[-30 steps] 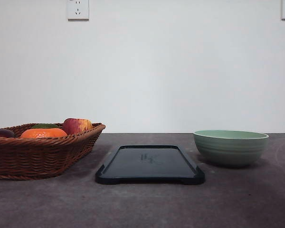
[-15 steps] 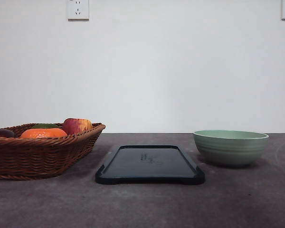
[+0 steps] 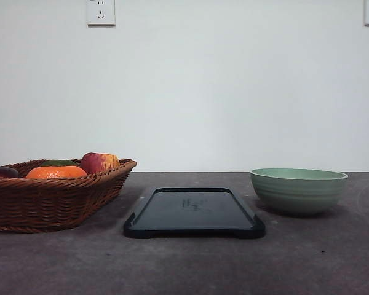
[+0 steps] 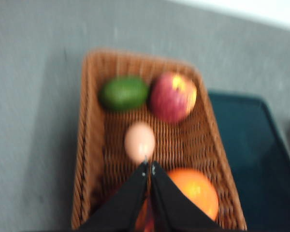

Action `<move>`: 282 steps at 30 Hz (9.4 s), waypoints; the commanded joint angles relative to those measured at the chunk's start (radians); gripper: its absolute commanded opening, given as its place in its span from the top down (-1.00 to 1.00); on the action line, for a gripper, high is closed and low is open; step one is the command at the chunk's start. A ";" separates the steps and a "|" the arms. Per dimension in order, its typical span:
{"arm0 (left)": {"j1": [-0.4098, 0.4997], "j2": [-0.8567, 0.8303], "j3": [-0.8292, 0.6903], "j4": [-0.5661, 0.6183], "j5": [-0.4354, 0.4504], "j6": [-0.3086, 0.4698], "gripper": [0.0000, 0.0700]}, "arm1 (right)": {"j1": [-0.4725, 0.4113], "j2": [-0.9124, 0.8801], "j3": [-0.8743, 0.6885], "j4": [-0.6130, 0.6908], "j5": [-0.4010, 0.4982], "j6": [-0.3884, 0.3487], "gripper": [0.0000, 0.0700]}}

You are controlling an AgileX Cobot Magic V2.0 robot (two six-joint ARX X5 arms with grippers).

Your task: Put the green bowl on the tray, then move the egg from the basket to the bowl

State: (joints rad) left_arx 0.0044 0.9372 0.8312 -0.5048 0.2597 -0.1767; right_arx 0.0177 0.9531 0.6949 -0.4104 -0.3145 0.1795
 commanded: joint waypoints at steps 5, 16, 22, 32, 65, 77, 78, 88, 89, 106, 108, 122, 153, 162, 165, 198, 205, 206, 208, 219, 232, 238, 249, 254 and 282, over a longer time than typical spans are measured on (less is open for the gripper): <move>-0.001 0.011 0.027 0.004 0.004 0.013 0.49 | 0.001 0.028 0.027 0.019 -0.004 -0.071 0.86; -0.001 0.010 0.027 0.003 0.004 0.011 -0.01 | 0.000 0.058 0.067 0.006 0.001 -0.063 0.13; -0.001 0.010 0.027 0.003 0.004 0.011 -0.01 | 0.000 0.229 0.269 -0.174 0.001 -0.045 0.13; -0.001 0.010 0.027 0.003 0.004 0.011 -0.01 | 0.000 0.561 0.562 -0.361 0.003 -0.132 0.13; -0.001 0.011 0.027 0.003 0.003 0.011 -0.01 | 0.052 0.836 0.644 -0.375 0.083 -0.166 1.00; -0.001 0.011 0.027 0.005 0.003 0.011 -0.01 | 0.236 0.844 0.929 -0.562 0.054 -0.121 1.00; -0.001 0.011 0.027 0.004 0.003 0.011 -0.01 | 0.258 0.852 0.944 -0.551 0.055 -0.112 1.00; -0.001 0.011 0.027 0.010 0.003 0.011 -0.01 | 0.387 0.994 1.008 -0.490 0.101 -0.087 1.00; -0.001 0.011 0.027 0.011 0.003 0.011 -0.01 | 0.394 1.007 1.008 -0.481 0.109 -0.087 1.00; -0.001 0.011 0.027 0.010 0.003 0.007 -0.01 | 0.438 1.102 1.008 -0.401 0.170 -0.090 0.87; -0.001 0.011 0.027 0.010 0.003 0.007 -0.01 | 0.438 1.102 1.008 -0.406 0.153 -0.090 0.53; -0.001 0.011 0.027 0.004 0.004 0.007 -0.01 | 0.445 0.938 0.961 -0.361 0.211 -0.103 0.34; -0.026 0.011 0.027 -0.048 0.011 0.007 -0.01 | 0.458 -0.060 -0.123 0.177 0.185 -0.117 0.36; -0.122 0.145 0.106 -0.095 0.003 -0.021 -0.01 | 0.458 -0.118 -0.134 0.178 0.188 -0.135 0.36; -0.155 0.249 0.176 -0.128 -0.025 -0.017 -0.01 | 0.458 -0.118 -0.134 0.177 0.188 -0.135 0.36; -0.239 0.880 0.531 -0.161 -0.274 0.136 -0.04 | 0.458 -0.117 -0.134 0.179 0.212 -0.135 0.36; -0.239 0.911 0.531 -0.159 -0.290 0.136 -0.04 | 0.458 -0.117 -0.134 0.179 0.212 -0.135 0.36; -0.239 0.917 0.531 -0.160 -0.290 0.136 -0.04 | 0.458 -0.117 -0.134 0.179 0.212 -0.135 0.36; -0.239 0.930 0.531 -0.160 -0.290 0.136 -0.04 | 0.458 -0.117 -0.134 0.179 0.212 -0.135 0.36; -0.239 0.945 0.531 -0.146 -0.290 0.135 0.17 | 0.458 -0.118 -0.134 0.178 0.212 -0.134 0.36; -0.240 0.907 0.547 -0.178 -0.290 0.135 0.38 | 0.458 -0.118 -0.134 0.178 0.212 -0.134 0.36; -0.253 0.795 0.558 -0.186 -0.279 0.131 0.38 | 0.458 -0.118 -0.134 0.178 0.212 -0.134 0.36; -0.434 0.689 0.558 -0.034 -0.154 0.109 0.38 | 0.458 -0.118 -0.134 0.178 0.211 -0.135 0.36; -0.532 0.725 0.558 0.113 -0.154 0.109 0.38 | 0.458 -0.118 -0.134 0.179 0.211 -0.135 0.36; -0.666 1.002 0.558 0.292 -0.235 0.168 0.38 | 0.458 -0.118 -0.134 0.178 0.211 -0.135 0.36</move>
State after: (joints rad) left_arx -0.6529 1.9121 1.3716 -0.2315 0.0259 -0.0181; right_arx 0.4698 0.8291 0.5555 -0.2424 -0.1043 0.0521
